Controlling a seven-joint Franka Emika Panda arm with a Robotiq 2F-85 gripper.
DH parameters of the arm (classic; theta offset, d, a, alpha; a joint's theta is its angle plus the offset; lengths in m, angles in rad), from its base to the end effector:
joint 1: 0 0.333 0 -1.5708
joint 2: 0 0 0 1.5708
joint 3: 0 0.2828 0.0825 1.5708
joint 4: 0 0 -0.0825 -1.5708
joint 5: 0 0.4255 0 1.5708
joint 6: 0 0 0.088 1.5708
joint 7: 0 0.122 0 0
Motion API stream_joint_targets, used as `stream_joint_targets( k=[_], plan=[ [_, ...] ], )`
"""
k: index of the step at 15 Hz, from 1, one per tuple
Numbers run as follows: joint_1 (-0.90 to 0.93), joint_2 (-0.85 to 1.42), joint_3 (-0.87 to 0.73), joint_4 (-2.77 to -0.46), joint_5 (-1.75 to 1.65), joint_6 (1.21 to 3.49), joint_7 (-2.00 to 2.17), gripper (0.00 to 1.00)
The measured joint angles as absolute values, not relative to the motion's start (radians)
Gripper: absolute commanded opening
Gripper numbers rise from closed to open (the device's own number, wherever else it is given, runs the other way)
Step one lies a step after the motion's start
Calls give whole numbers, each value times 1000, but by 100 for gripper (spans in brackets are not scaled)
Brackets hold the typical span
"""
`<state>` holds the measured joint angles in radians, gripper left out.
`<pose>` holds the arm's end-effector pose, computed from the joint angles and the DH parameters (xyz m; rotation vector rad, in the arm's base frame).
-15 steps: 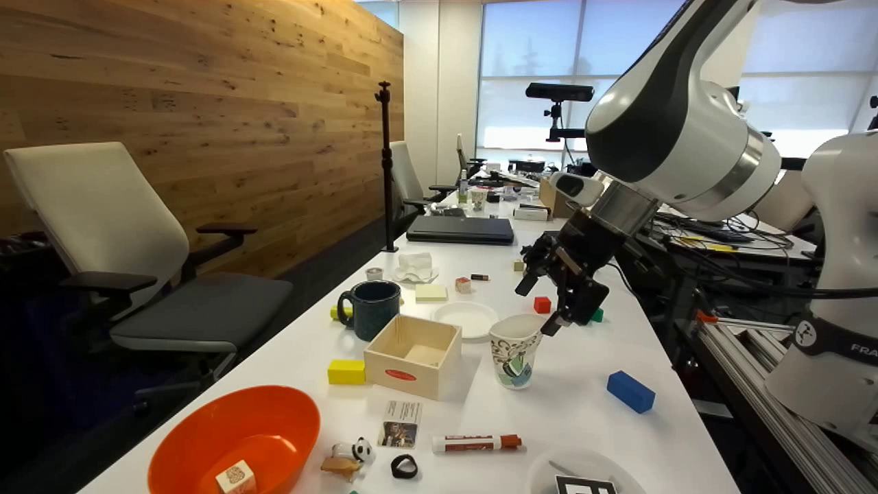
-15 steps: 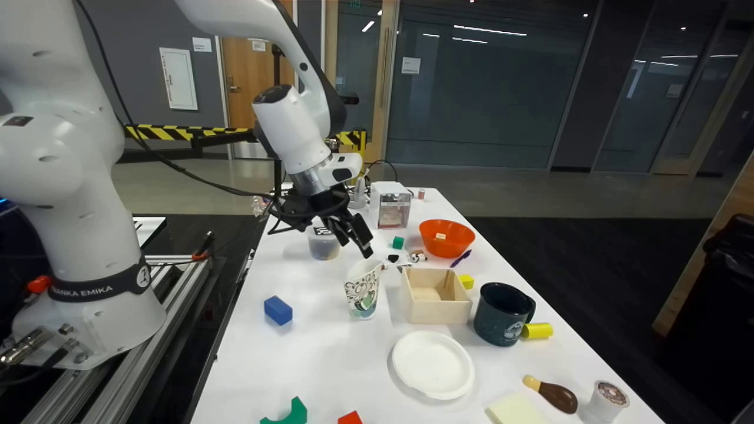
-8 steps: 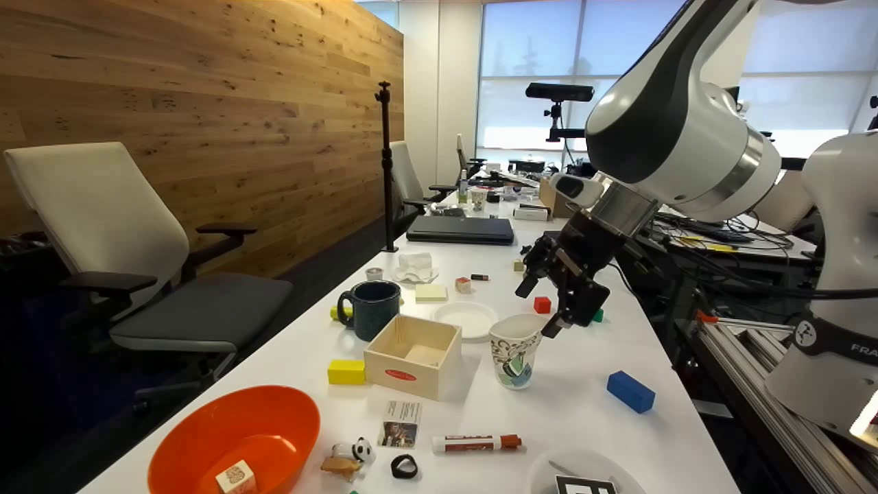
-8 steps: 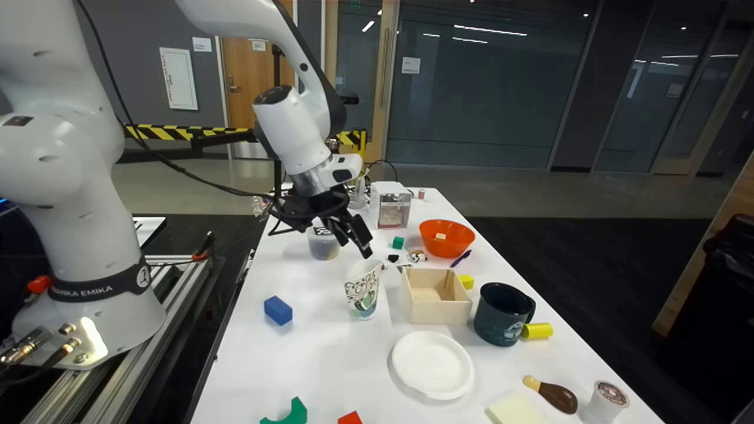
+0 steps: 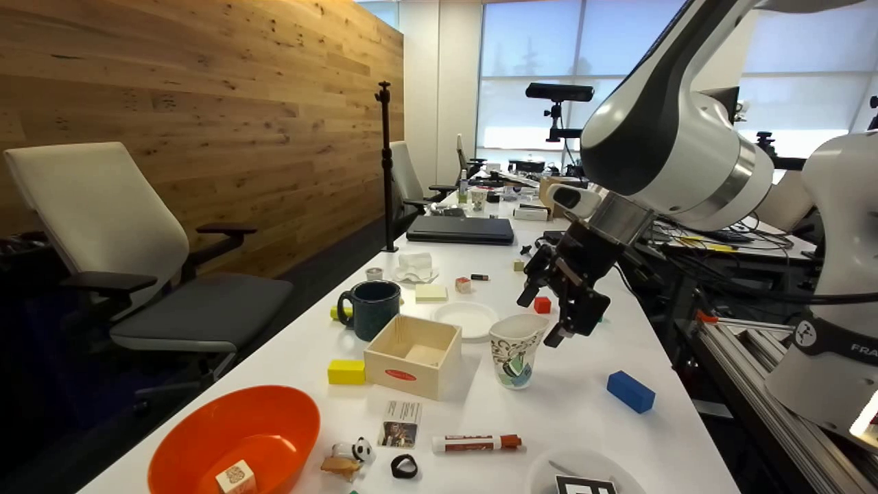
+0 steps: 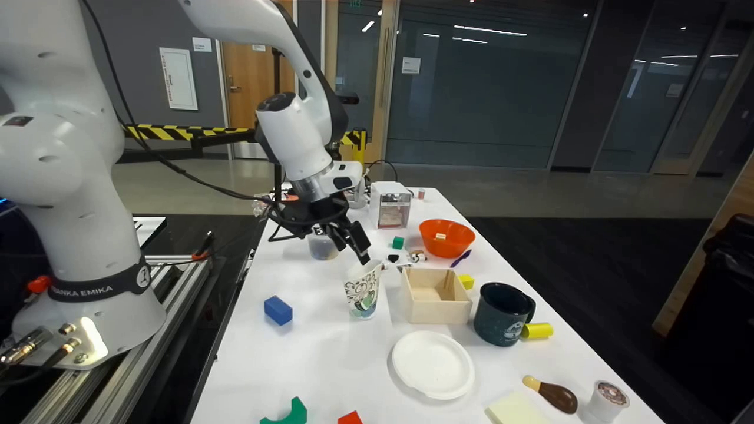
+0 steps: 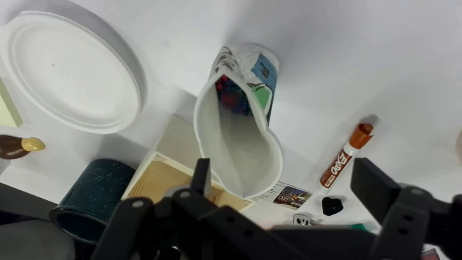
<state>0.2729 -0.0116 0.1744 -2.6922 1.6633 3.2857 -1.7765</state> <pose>0.3894 0.0709 0.1714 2.8896 0.7800 0.7078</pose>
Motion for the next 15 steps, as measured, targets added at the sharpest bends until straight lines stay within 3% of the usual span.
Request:
stream_joint_targets(
  k=[1, 2, 11, 12, 15],
  plan=[
    [273, -4, 174, -2691, 1663, 3285, -1776, 92],
    [274, 2, 174, -2690, 1662, 3284, -1776, 72],
    [272, 30, 166, -2664, 1621, 3283, -1786, 8],
    [270, 30, 161, -2662, 1615, 3281, -1791, 2],
    [260, 32, 141, -2662, 1593, 3262, -1802, 0]
  ],
)
